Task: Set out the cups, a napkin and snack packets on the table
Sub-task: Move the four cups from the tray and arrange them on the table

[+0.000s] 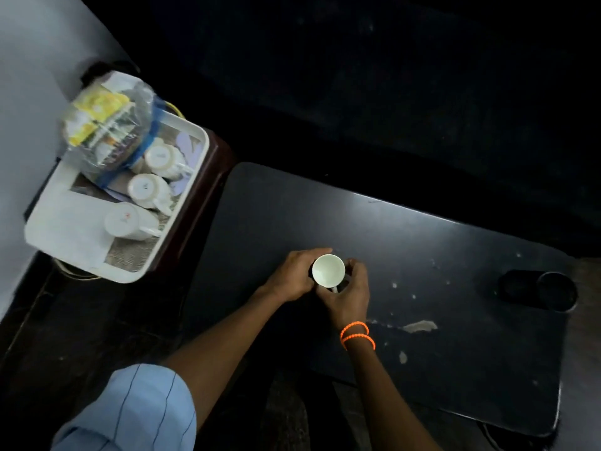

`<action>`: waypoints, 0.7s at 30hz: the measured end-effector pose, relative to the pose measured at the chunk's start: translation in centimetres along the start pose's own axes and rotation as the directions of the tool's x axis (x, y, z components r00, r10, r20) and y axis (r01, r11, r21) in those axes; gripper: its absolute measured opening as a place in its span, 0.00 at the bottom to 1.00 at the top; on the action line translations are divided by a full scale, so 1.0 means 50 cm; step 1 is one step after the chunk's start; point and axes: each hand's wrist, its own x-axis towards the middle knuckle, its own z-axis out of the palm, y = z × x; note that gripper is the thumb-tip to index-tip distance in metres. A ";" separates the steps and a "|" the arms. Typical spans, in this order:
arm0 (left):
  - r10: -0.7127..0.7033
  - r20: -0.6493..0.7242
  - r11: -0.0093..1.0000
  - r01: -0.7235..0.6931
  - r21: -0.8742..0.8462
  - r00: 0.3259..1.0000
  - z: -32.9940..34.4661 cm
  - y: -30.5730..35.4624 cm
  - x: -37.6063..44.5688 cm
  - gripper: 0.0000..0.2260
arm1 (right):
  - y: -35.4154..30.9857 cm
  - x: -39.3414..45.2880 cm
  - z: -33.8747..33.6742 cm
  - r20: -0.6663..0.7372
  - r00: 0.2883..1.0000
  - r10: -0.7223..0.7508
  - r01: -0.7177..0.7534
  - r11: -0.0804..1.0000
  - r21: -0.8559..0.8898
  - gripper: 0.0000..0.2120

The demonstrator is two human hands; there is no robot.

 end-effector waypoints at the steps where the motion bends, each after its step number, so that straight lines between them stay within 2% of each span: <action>1: 0.000 0.011 1.000 0.000 0.009 1.000 0.011 0.000 0.004 0.33 | 0.011 -0.002 -0.004 -0.006 1.000 0.010 -0.010 1.000 0.004 0.32; 6: 0.000 0.094 0.997 -0.007 0.073 0.996 0.061 -0.008 0.019 0.31 | 0.056 -0.015 -0.017 -0.053 0.996 0.078 -0.077 0.997 0.017 0.30; 10: -0.018 0.090 0.997 0.011 0.076 0.996 0.080 -0.012 0.030 0.34 | 0.074 -0.005 -0.022 -0.061 0.992 0.110 -0.109 0.994 0.017 0.29; 15: -0.047 0.066 0.987 0.037 0.156 0.997 0.082 -0.023 0.003 0.36 | 0.061 0.004 -0.028 -0.004 0.989 0.150 -0.150 0.983 -0.109 0.36; 18: -0.080 -0.012 0.978 0.081 0.192 0.997 0.077 -0.036 -0.031 0.35 | 0.028 -0.004 -0.029 -0.059 0.990 0.127 -0.139 0.943 -0.302 0.46; 21: -0.125 -0.172 0.979 0.150 0.137 0.977 0.049 -0.047 -0.069 0.32 | -0.023 -0.013 -0.017 -0.122 0.992 0.046 -0.087 0.930 -0.358 0.50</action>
